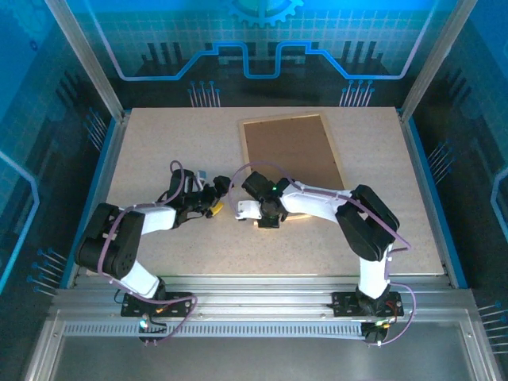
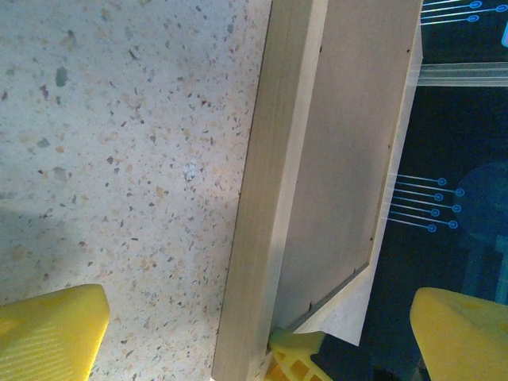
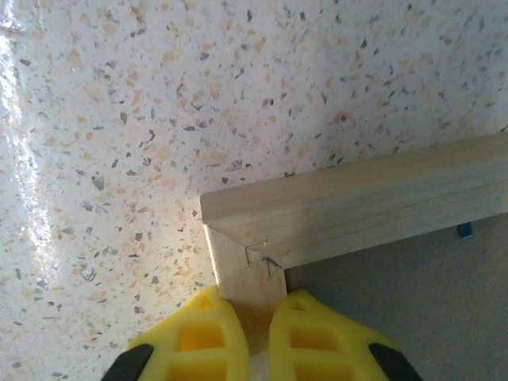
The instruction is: Put the photo into the frame
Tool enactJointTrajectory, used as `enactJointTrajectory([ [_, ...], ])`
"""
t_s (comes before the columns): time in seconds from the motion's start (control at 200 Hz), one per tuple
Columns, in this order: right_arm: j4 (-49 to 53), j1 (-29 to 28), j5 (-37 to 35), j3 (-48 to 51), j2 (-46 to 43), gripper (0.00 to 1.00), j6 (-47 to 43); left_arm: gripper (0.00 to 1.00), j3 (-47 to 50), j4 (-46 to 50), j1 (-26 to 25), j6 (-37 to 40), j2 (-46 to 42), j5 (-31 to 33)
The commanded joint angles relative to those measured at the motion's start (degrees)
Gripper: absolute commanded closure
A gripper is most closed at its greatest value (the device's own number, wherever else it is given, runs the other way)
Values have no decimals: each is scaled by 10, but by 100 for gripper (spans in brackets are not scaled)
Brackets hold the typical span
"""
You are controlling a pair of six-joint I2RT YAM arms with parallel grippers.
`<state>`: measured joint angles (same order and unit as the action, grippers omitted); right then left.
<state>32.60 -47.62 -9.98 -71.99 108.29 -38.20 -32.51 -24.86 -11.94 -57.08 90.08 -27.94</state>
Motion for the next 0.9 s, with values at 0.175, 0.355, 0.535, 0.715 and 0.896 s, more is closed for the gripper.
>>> enactJointTrajectory([
  [0.175,7,-5,25,39,23,100,8,1,16,-31,0,-15,10,-15],
  [0.355,27,0,48,8,7,100,17,1,20,-44,-15,-28,17,-17],
  [0.535,60,10,68,-29,-18,100,23,1,23,-71,-40,-52,33,-12],
  [0.715,62,15,77,-37,-38,100,29,1,28,-125,-52,-84,63,-16],
  [0.896,57,18,80,-35,-44,100,37,1,27,-164,-66,-110,87,-10],
])
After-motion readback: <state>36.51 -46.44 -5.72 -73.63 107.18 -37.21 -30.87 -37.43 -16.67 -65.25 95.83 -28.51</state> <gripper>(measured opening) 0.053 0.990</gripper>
